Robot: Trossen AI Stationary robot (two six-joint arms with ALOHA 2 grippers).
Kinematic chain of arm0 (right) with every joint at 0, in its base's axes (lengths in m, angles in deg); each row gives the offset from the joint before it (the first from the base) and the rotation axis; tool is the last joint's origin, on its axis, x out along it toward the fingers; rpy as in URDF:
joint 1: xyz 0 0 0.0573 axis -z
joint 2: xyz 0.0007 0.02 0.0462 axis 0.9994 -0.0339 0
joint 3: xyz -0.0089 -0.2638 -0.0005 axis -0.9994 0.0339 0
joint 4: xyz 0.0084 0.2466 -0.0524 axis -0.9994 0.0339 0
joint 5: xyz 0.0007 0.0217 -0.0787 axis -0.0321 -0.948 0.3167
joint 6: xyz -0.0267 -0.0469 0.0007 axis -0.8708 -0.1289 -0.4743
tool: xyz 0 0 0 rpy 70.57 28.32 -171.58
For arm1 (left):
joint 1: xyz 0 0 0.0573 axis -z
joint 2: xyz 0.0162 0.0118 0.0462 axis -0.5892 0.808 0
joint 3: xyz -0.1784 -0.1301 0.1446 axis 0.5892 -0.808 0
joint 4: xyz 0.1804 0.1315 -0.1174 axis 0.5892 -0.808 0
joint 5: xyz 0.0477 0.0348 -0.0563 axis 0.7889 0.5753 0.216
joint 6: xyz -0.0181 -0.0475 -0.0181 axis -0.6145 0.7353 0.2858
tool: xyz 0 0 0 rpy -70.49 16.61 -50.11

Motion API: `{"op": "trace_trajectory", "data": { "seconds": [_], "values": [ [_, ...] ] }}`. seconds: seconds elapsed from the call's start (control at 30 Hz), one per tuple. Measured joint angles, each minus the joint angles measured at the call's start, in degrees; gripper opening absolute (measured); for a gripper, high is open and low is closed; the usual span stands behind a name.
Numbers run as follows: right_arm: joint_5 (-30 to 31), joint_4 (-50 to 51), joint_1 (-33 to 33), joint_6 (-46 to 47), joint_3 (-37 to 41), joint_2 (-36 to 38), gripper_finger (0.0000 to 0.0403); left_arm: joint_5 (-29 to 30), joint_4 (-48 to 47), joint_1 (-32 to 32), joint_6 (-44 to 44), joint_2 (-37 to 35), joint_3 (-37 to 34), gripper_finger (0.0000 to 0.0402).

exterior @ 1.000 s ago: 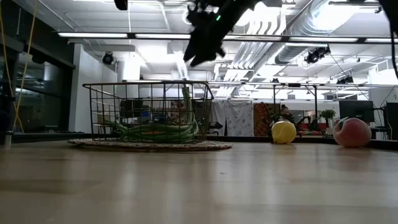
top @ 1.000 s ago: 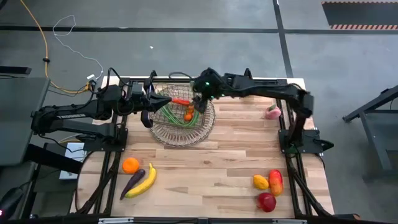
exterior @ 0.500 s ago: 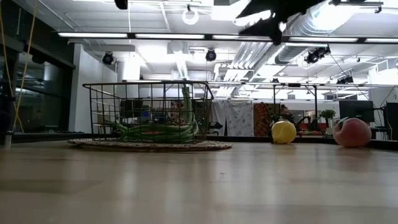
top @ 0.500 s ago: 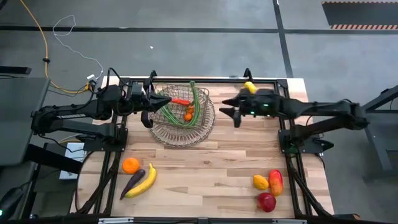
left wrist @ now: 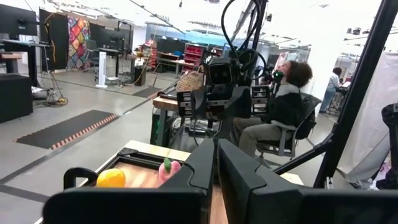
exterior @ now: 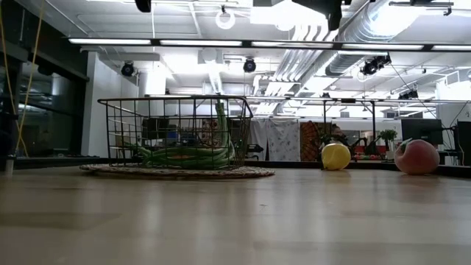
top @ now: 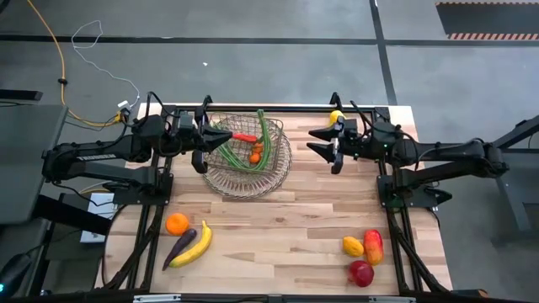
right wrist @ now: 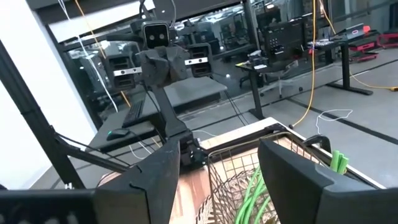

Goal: Build produce basket
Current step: Put the yellow lemon into the wire basket

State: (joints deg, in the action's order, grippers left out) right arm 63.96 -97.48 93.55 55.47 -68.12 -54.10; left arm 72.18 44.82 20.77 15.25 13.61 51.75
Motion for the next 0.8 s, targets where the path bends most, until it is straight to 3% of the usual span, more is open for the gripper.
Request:
{"op": "trace_trajectory", "data": {
  "seconds": [0.63, 0.8],
  "values": [
    [-0.11, -0.72, -0.04, 1.51, -0.07, 0.0, 0.0209, -0.02, -0.02, 0.0, -1.46, 0.0, 0.0, 0.0017],
    [-0.11, -0.74, -0.04, 1.52, -0.08, -0.02, 0.0209, -3.78, -0.12, 0.02, -0.94, 0.0, 0.0, 0.0004]
  ]
}}
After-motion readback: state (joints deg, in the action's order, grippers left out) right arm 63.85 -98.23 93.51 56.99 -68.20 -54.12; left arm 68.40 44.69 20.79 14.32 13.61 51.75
